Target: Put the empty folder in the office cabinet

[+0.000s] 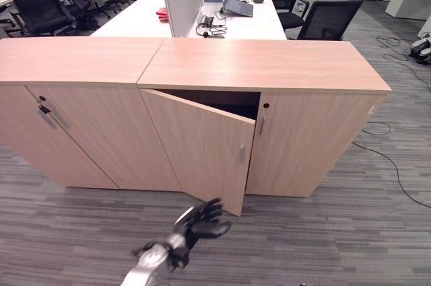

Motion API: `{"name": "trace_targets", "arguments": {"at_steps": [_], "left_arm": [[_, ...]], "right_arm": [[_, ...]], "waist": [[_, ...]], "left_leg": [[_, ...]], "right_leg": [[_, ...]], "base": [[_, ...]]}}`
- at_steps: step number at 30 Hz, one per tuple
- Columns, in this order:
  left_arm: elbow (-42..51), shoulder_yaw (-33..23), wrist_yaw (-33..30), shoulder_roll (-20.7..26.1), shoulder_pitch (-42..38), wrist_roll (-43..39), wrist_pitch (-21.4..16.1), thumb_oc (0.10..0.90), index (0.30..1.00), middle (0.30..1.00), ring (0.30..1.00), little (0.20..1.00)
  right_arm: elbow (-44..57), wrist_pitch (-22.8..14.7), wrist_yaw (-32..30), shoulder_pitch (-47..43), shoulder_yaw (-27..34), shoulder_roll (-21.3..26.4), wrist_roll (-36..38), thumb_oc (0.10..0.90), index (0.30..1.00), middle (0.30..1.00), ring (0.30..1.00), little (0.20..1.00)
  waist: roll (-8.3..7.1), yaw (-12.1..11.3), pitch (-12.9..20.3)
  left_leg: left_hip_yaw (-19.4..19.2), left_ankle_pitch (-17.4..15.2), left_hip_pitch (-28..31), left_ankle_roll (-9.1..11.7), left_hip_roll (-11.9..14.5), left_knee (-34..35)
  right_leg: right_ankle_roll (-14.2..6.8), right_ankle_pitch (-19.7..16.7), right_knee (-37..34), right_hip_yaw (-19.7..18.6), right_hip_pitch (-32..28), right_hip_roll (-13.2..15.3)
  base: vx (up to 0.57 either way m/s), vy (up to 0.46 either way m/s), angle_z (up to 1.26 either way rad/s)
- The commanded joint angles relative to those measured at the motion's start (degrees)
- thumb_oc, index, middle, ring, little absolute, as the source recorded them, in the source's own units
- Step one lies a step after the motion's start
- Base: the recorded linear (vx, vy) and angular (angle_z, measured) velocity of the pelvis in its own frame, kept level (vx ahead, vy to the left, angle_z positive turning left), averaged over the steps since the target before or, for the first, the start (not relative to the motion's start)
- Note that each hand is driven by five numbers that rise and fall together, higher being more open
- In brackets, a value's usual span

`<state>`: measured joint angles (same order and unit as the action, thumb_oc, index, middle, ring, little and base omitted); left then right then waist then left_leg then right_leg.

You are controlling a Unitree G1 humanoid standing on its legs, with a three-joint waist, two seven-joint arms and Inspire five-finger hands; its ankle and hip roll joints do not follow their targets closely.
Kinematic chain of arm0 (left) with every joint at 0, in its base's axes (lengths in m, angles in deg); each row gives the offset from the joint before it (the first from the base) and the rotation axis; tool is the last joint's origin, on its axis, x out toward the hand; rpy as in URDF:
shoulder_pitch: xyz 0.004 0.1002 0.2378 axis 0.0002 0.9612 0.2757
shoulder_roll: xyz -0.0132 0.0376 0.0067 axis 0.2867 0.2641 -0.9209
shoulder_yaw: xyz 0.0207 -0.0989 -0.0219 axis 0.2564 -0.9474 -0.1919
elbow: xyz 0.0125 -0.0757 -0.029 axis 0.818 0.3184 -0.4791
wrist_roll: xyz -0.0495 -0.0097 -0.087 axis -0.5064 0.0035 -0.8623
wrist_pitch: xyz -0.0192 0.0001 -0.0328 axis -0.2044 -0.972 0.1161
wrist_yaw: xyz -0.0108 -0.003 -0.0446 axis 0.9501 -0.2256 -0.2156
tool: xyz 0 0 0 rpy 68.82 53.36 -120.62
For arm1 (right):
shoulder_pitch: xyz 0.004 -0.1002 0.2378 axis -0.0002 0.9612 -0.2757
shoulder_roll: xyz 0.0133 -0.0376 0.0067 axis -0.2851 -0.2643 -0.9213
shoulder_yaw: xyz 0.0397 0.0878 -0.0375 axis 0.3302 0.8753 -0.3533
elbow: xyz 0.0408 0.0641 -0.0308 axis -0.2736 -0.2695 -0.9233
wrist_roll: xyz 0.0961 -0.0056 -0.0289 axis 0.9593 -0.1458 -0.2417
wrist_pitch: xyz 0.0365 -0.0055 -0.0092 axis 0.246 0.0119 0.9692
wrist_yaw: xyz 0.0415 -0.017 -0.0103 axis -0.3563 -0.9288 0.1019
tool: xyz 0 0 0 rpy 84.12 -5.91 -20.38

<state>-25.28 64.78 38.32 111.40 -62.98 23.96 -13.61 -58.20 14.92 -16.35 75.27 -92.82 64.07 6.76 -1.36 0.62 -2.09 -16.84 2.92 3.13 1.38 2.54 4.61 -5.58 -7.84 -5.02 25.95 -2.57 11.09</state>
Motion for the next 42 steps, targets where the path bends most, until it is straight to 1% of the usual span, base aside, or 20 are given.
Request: {"name": "trace_targets", "arguments": {"at_steps": [1,2,3,5,6,7,8,9,10,12,14,16,18,19,26,28,31,33,36,42], "left_arm": [[5.92,-1.49,-0.44,-2.27,-5.19,3.79,-5.26,0.8,0.9,0.9,0.9,0.9],[2.06,-3.05,-1.32,-3.22,-4.75,5.27,-5.56,0.8,0.9,0.9,0.9,0.9],[-7.26,-5.77,-3.32,-5.6,-6.0,7.07,-6.55,0.8,0.9,0.9,0.9,0.9],[-17.27,-9.48,-6.1,-7.56,-7.63,7.42,-7.33,0.8,0.9,0.9,0.9,0.9],[-17.51,-9.51,-6.08,-7.61,-7.8,7.43,-7.48,0.8,0.9,0.9,0.9,0.9],[-24.34,-11.42,-9.36,-8.23,-9.24,10.73,-8.82,0.8,0.9,0.9,0.9,0.9],[-27.76,-12.27,-9.86,-8.44,-9.62,11.45,-8.85,0.8,0.9,0.9,0.9,0.9],[-27.91,-12.3,-9.84,-8.46,-9.72,11.46,-8.95,0.8,0.9,0.9,0.9,0.9],[-36.1,-14.51,-9.77,-8.48,-10.62,12.18,-8.42,0.8,0.9,0.9,0.9,0.9],[-40.69,-16.48,-8.19,-7.67,-10.41,11.66,-7.98,0.8,0.9,0.9,0.9,0.9],[-43.11,-18.68,-6.83,-7.08,-9.67,10.73,-7.37,0.8,0.9,0.9,0.9,0.9],[-45.36,-19.52,-6.25,-6.63,-8.85,12.63,-7.23,0.8,0.9,0.9,0.9,0.9],[-46.43,-19.07,-6.58,-6.44,-8.33,15.35,-7.45,0.8,0.9,0.9,0.9,0.9],[-46.61,-17.76,-7.57,-6.76,-7.9,18.35,-7.91,0.8,0.9,0.9,0.9,0.9],[-46.34,-14.98,-8.69,-8.58,-7.68,20.95,-8.2,0.8,0.9,0.9,0.9,0.9],[-46.47,-9.03,-10.21,-9.85,-8.78,27.79,-8.18,0.8,0.9,0.9,0.9,0.9],[-43.24,-3.85,-9.93,-9.51,-9.71,32.28,-9.11,0.8,0.9,0.9,0.9,0.9],[-41.28,-3.11,-9.49,-9.04,-10.07,31.6,-9.11,0.8,0.9,0.9,0.9,0.9],[-39.83,-2.67,-9.15,-8.56,-11.12,31.42,-9.4,0.8,0.9,0.9,0.9,0.9],[-38.79,-1.76,-9.24,-8.16,-11.93,32.17,-9.53,0.8,0.9,0.9,0.9,0.9]], "right_arm": [[-3.79,0.23,-0.62,-0.4,0.1,1.01,-2.05,0.8,0.9,0.9,0.9,0.9],[-3.73,0.03,-0.85,-0.32,0.27,0.96,-2.05,0.8,0.9,0.9,0.9,0.9],[-3.64,-0.13,-0.98,-0.01,0.6,0.9,-1.62,0.8,0.9,0.9,0.9,0.9],[-3.36,-0.4,-1.12,0.59,0.82,0.74,-0.84,0.8,0.9,0.9,0.9,0.9],[-3.34,-0.39,-1.12,0.54,0.8,0.75,-0.83,0.8,0.9,0.9,0.9,0.9],[-3.08,-0.91,-1.8,0.75,0.89,0.64,-0.32,0.8,0.9,0.9,0.9,0.9],[-2.98,-1.1,-2.17,0.83,0.84,0.67,-0.31,0.8,0.9,0.9,0.9,0.9],[-2.97,-1.1,-2.19,0.8,0.83,0.67,-0.31,0.8,0.9,0.9,0.9,0.9],[-3.0,-1.27,-2.41,0.5,0.69,1.0,-0.58,0.8,0.9,0.9,0.9,0.9],[-2.97,-1.27,-2.23,0.51,0.59,1.44,-0.98,0.8,0.9,0.9,0.9,0.9],[-2.83,-1.19,-1.73,0.67,0.77,1.72,-1.08,0.8,0.9,0.9,0.9,0.9],[-2.94,-1.09,-1.44,0.82,1.26,2.08,-1.09,0.8,0.9,0.9,0.9,0.9],[-3.06,-1.1,-1.48,0.91,1.58,2.39,-1.21,0.8,0.9,0.9,0.9,0.9],[-3.28,-1.15,-1.8,0.99,1.82,2.44,-1.22,0.8,0.9,0.9,0.9,0.9],[-3.46,-1.47,-2.43,0.65,2.03,2.38,-0.31,0.8,0.9,0.9,0.9,0.9],[-3.57,-1.45,-2.92,-0.14,0.65,2.4,-1.08,0.8,0.9,0.9,0.9,0.9],[-3.36,-1.22,-3.0,-0.5,-1.11,2.99,-3.32,0.8,0.9,0.9,0.9,0.9],[-3.33,-0.88,-2.91,-0.7,-2.18,3.6,-5.37,0.8,0.9,0.9,0.9,0.9],[-3.78,-0.55,-2.92,-0.81,-2.19,4.41,-6.56,0.8,0.9,0.9,0.9,0.9],[-4.44,-0.37,-3.17,-1.06,-1.85,4.88,-6.49,0.8,0.9,0.9,0.9,0.9]], "waist": [[0.84,-2.2,-0.82],[0.75,-2.28,-0.78],[0.44,-2.3,-0.62],[0.04,-2.29,-0.43],[0.05,-2.25,-0.47],[-0.24,-2.17,-0.3],[-0.3,-2.07,-0.27],[-0.29,-2.05,-0.31],[-0.27,-1.71,-0.18],[-0.15,-1.53,-0.03],[0.0,-1.57,0.05],[0.13,-1.58,0.07],[0.26,-1.58,0.01],[0.33,-1.57,-0.06],[0.51,-1.45,-0.31],[0.71,-1.13,-0.47],[0.88,-0.71,-0.59],[0.91,-0.63,-0.69],[0.89,-0.36,-0.66],[0.92,0.02,-0.55]], "left_leg": [[5.31,-7.43,1.31,3.05,2.71,0.39],[5.3,-7.35,1.18,3.05,2.71,0.39],[5.25,-7.26,1.13,3.1,2.74,0.39],[5.16,-7.15,1.14,3.19,2.73,0.39],[5.17,-7.15,1.13,3.2,2.73,0.39],[5.15,-7.15,1.22,3.29,2.76,0.39],[5.1,-7.16,1.29,3.33,2.8,0.39],[5.11,-7.16,1.29,3.33,2.8,0.39],[4.96,-7.13,1.32,3.45,2.8,0.39],[4.66,-7.2,1.48,3.49,2.8,0.39],[4.43,-7.29,1.61,3.55,2.8,0.39],[4.29,-7.3,1.71,3.57,2.83,0.39],[4.28,-7.32,1.66,3.57,2.79,0.39],[4.36,-7.3,1.56,3.54,2.74,0.39],[4.54,-7.21,1.27,3.53,2.71,0.39],[4.52,-7.25,1.16,3.5,2.7,0.39],[4.32,-7.32,1.19,3.55,2.81,0.39],[4.23,-7.32,1.15,3.55,2.91,0.39],[4.14,-7.48,1.44,3.49,2.89,0.39],[3.73,-7.85,2.05,3.43,2.95,0.39]], "right_leg": [[-5.0,6.28,0.02,2.32,-2.75,1.45],[-4.97,6.29,0.02,2.37,-2.73,1.47],[-4.91,6.25,0.02,2.42,-2.72,1.41],[-4.75,6.18,0.02,2.45,-2.75,1.32],[-4.75,6.19,0.02,2.46,-2.75,1.32],[-4.66,6.23,0.02,2.39,-2.85,1.22],[-4.64,6.26,0.02,2.4,-2.95,1.2],[-4.64,6.26,0.02,2.4,-2.95,1.19],[-4.6,6.32,0.02,2.22,-2.91,1.11],[-4.65,6.28,0.02,2.08,-2.83,1.13],[-4.7,6.27,0.02,1.94,-2.77,1.15],[-4.69,6.27,0.02,1.87,-2.79,1.18],[-4.68,6.27,0.02,1.87,-2.81,1.23],[-4.65,6.3,0.02,1.93,-2.87,1.26],[-4.65,6.27,0.02,2.12,-2.77,1.31],[-4.62,6.27,0.02,2.16,-2.66,1.27],[-4.66,6.26,0.02,1.97,-2.52,1.29],[-4.64,6.19,0.02,1.84,-2.4,1.28],[-4.62,6.26,0.02,1.68,-2.52,1.21],[-4.6,6.4,0.02,1.17,-2.68,1.15]], "base": [[-0.01,0.002,0.08],[0.0,-0.006,0.07],[-0.01,-0.01,0.07],[0.0,0.0,0.0],[0.01,-0.017,-0.03],[0.01,-0.013,-0.04],[0.0,0.0,0.0],[0.0,0.0,0.0],[0.0,0.0,0.0],[0.0,0.0,0.0],[0.0,0.0,0.0],[0.0,0.0,0.0],[0.0,0.0,0.0],[0.0,0.0,0.0],[0.0,0.0,0.0],[0.0,0.0,0.0],[0.0,0.0,0.0],[0.0,0.0,0.0],[0.0,0.0,0.0],[0.0,0.0,0.0]]}}
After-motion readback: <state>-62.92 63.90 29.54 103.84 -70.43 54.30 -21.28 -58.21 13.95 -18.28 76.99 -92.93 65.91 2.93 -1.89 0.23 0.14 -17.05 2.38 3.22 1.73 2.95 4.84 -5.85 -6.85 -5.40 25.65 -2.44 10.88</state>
